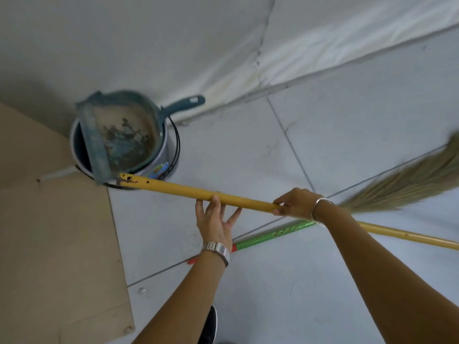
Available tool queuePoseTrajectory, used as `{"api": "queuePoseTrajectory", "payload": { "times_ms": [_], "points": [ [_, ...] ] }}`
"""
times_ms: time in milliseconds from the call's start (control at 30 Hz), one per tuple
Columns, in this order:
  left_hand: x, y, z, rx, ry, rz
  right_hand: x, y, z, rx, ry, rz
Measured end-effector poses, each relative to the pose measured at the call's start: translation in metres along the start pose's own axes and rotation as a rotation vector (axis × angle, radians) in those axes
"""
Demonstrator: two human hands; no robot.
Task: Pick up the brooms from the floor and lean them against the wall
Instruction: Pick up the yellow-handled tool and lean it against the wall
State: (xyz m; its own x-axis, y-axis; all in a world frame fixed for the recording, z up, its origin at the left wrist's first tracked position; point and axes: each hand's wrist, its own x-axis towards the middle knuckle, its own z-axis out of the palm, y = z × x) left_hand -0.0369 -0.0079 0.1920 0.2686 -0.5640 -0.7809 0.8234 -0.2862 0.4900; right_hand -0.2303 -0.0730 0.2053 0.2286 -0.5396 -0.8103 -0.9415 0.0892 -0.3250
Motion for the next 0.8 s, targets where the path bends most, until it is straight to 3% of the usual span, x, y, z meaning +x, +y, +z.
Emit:
{"api": "queuePoseTrajectory", "payload": {
  "times_ms": [167, 433, 800],
  "points": [
    [-0.08, 0.058, 0.103, 0.066, -0.222, 0.125, -0.095, -0.022, -0.096, 0.155, 0.158, -0.013],
    [-0.253, 0.208, 0.276, 0.22, -0.535, 0.352, -0.284, -0.094, -0.259, 0.438, 0.471, -0.14],
    [-0.488, 0.372, 0.386, 0.45, -0.938, 0.556, -0.528, -0.189, -0.347, 0.724, 0.689, -0.388]
  ]
}}
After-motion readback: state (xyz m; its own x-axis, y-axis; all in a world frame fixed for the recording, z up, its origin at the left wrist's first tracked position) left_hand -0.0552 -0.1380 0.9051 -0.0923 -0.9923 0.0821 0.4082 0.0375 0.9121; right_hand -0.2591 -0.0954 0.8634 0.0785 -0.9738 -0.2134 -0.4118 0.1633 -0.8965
